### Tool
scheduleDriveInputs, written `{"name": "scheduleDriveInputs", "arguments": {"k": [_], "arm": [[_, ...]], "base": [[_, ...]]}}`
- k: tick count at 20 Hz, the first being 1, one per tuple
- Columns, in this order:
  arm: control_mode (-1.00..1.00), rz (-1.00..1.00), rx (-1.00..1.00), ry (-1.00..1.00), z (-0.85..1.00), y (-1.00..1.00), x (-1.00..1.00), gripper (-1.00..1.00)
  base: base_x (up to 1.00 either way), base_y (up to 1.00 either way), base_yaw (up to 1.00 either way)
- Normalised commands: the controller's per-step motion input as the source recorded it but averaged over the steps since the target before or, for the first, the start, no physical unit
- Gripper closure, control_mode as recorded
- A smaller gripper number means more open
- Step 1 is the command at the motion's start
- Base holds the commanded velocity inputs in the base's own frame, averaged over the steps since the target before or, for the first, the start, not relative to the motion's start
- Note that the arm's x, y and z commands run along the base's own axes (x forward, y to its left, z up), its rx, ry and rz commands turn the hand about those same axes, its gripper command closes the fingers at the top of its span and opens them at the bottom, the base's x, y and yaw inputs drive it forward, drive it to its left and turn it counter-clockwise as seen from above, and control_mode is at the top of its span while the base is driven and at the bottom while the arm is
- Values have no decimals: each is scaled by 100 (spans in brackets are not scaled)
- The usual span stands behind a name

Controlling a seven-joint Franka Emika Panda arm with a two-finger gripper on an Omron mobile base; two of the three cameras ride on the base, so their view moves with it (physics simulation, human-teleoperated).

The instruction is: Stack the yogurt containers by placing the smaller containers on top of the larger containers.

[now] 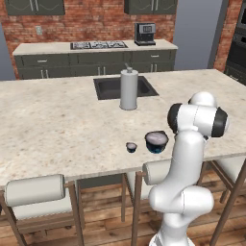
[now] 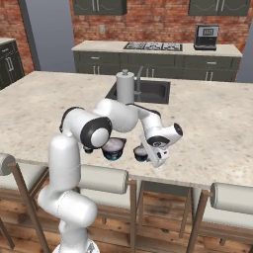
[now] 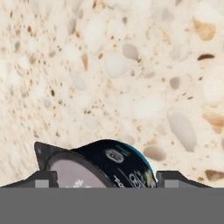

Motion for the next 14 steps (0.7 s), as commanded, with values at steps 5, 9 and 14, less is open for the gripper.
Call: {"name": "scheduleDriveInputs", "arguments": {"k": [5, 9, 14], "arm": [[-100, 0, 0, 0, 21, 3, 0, 100], [-100, -1, 0, 0, 36, 4, -1, 100], [-100, -2, -1, -4, 35, 19, -20, 100]], "base": [[0, 0, 0], [0, 0, 0], [0, 0, 0]]}}
